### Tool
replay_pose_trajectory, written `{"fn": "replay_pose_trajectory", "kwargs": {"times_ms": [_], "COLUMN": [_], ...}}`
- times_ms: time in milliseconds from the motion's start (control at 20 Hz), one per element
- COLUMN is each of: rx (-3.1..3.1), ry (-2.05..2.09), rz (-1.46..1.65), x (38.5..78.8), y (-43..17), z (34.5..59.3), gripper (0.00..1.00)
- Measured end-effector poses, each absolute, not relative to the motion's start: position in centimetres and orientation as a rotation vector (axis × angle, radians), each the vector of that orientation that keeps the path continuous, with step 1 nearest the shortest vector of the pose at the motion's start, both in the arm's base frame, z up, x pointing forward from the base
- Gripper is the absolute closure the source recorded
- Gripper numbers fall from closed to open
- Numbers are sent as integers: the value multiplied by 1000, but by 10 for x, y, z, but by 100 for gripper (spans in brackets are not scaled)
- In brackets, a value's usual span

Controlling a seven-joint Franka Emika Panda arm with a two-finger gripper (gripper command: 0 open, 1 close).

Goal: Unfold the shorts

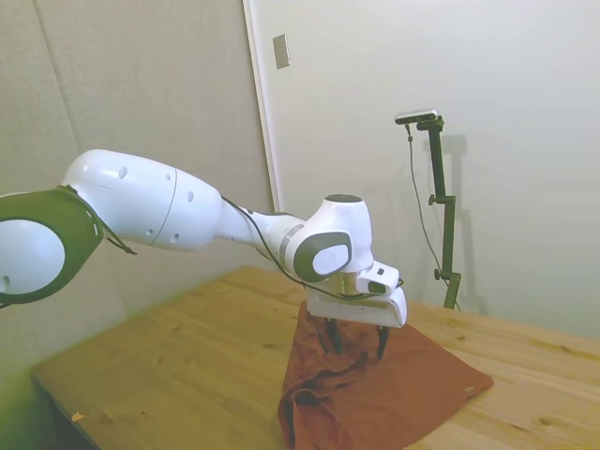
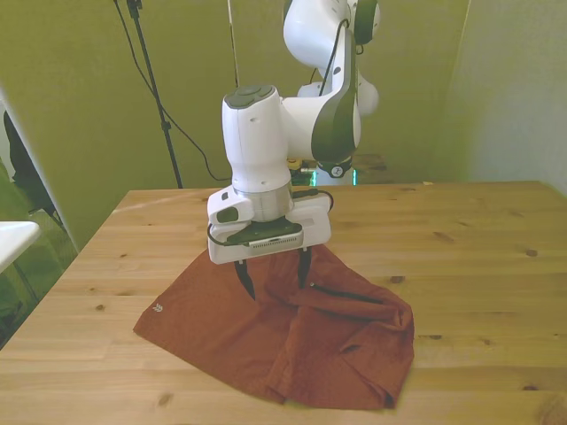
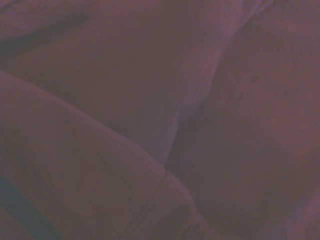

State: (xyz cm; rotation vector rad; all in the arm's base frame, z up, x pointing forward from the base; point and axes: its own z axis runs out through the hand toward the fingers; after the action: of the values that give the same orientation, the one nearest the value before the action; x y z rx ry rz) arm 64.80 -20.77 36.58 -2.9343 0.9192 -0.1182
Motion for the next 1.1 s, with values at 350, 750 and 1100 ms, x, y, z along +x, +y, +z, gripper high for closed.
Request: {"fn": "replay_pose_trajectory", "kwargs": {"times_ms": [350, 750, 1100], "rx": [-2923, -2915, -2913], "ry": [917, 913, 902], "rz": [-96, -72, -79], "x": [650, 647, 636], "y": [-208, -211, -198], "z": [358, 354, 372], "gripper": [100, 100, 100]}}
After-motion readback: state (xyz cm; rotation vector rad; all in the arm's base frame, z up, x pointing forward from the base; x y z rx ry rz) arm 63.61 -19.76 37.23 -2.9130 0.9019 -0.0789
